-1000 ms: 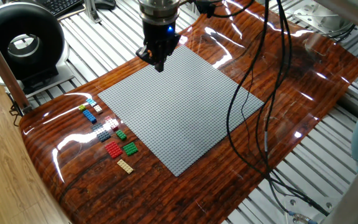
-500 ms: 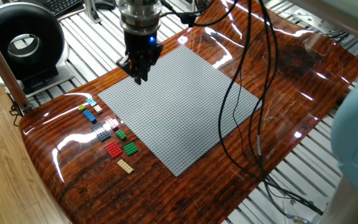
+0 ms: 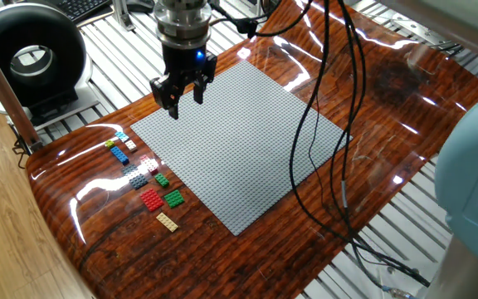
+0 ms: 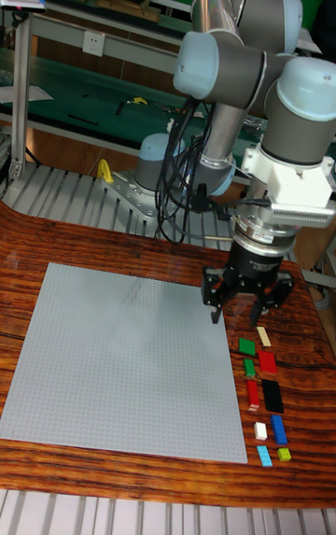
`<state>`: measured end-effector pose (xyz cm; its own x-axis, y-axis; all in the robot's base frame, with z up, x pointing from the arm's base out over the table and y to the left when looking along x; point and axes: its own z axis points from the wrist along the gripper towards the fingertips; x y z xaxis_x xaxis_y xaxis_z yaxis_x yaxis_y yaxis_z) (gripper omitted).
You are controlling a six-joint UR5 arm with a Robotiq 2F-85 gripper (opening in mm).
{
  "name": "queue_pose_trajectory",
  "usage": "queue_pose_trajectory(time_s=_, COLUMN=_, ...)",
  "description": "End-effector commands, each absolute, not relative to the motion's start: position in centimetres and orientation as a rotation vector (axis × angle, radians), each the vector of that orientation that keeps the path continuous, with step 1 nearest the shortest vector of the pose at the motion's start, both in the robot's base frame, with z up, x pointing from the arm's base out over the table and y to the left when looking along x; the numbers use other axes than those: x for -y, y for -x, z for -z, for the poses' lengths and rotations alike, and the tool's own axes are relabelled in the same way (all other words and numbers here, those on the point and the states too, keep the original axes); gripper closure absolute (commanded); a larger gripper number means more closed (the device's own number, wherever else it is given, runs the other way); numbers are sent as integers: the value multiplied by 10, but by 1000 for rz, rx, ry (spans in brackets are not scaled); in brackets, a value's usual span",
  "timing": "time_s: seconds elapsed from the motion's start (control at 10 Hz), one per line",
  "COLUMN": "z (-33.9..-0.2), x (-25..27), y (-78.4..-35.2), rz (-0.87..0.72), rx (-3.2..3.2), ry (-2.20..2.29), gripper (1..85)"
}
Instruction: Build with small Lego blocks
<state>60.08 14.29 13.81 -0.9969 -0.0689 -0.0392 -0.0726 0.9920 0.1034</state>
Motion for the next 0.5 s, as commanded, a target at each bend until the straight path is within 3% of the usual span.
queue_pose_trajectory(time_s=0.0, z=-123, x=-169, y=-622, rz=-205, rx=-3070, ry=43, gripper=263)
queue_pose_trajectory(time_s=0.2, z=-123, x=-160, y=-616, rz=-148, rx=-3102, ry=42, gripper=263)
queue_pose_trajectory(time_s=0.4, z=-123, x=-159, y=-603, rz=-142, rx=-3150, ry=82, gripper=343)
